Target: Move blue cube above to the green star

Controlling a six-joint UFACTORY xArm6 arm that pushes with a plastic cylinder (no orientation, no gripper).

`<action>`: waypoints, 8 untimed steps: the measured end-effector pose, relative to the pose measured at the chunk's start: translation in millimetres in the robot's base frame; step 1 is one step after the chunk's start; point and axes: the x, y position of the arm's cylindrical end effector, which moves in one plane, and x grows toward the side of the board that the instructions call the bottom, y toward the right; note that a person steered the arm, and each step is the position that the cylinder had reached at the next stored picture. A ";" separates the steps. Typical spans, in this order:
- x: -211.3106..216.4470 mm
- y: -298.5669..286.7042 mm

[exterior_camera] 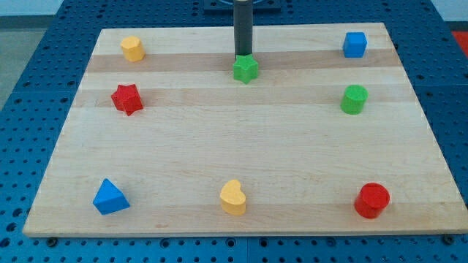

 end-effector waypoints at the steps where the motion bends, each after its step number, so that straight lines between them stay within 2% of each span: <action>1: 0.0 34.1; 2: 9.2 116.2; 3: 11.2 143.3; 5: 37.1 252.6; 6: 31.7 252.6; 7: -25.3 252.6; 8: -25.3 252.4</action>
